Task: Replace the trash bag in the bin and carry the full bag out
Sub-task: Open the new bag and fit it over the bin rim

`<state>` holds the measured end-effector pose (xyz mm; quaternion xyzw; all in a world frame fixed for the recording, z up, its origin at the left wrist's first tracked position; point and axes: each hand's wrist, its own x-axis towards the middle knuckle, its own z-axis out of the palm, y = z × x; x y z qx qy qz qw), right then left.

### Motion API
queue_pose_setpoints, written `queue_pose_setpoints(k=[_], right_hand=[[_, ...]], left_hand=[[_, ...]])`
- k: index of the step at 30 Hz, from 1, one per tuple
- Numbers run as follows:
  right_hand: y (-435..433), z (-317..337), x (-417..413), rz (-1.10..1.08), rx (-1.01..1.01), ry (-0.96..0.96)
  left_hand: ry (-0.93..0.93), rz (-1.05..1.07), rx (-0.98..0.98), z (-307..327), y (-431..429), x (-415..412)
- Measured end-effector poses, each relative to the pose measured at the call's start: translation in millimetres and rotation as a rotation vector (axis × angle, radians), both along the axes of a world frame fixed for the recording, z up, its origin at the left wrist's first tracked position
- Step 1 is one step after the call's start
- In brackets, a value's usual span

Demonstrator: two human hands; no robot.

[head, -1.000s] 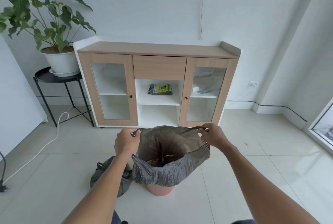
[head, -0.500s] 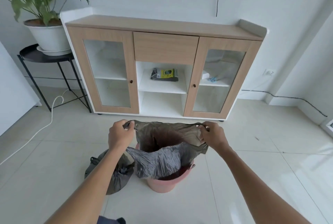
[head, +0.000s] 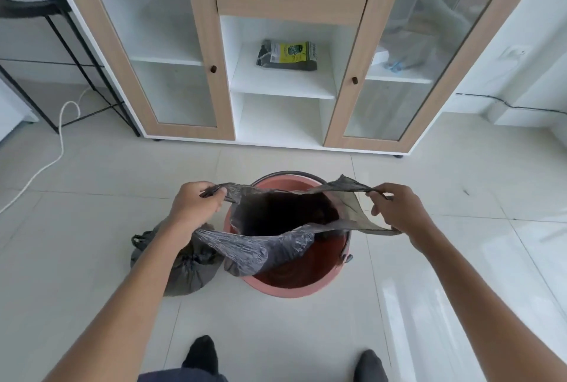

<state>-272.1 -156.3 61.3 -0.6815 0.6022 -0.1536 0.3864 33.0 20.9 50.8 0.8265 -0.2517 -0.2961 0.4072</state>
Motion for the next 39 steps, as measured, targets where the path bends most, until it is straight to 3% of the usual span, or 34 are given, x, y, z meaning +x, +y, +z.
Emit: queue_pose_setpoints(k=[2, 5, 7, 10, 13, 19, 24, 27, 29, 31, 33, 35, 39], right_hand=[[-7, -6, 5, -0.017, -0.022, 0.013], [-7, -17, 22, 0.049, -0.389, 0.136], [-1, -20, 40, 0.173, -0.659, 0.186], [2, -32, 68, 0.428, -0.78, 0.264], [-1, -53, 85, 0.599, -0.695, 0.384], [-14, -83, 94, 0.719, -0.413, 0.536], [-9, -87, 77, 0.8, -0.168, 0.672], [-1, -86, 73, 0.799, -0.053, 0.629], [0, -83, 77, 0.715, -0.104, 0.496], [-4, -79, 84, 0.63, -0.156, 0.391], [-7, -77, 88, 0.575, -0.192, 0.349], [-8, -81, 89, 0.568, -0.231, 0.332], [-13, -92, 88, 0.559, -0.296, 0.26]], left_hand=[[-0.023, 0.081, -0.004, -7, 0, 7], [-0.111, 0.196, -0.052, -19, -5, 5], [-0.149, 0.192, -0.088, -23, -14, 2], [-0.233, 0.166, -0.116, -24, -28, 2], [-0.274, 0.184, -0.112, -25, -35, 7], [-0.246, 0.152, -0.109, -29, -36, 14], [-0.197, 0.288, -0.095, -29, -37, 17], [-0.392, 0.327, 0.005, -23, -36, 19], [-0.638, 0.263, -0.062, -13, -38, 13], [-0.767, 0.066, -0.191, -6, -42, -2], [-0.693, -0.237, -0.193, -12, -46, -21], [-0.57, -0.487, -0.066, -26, -49, -34], [-0.578, -0.636, 0.254, -51, -52, -33]])
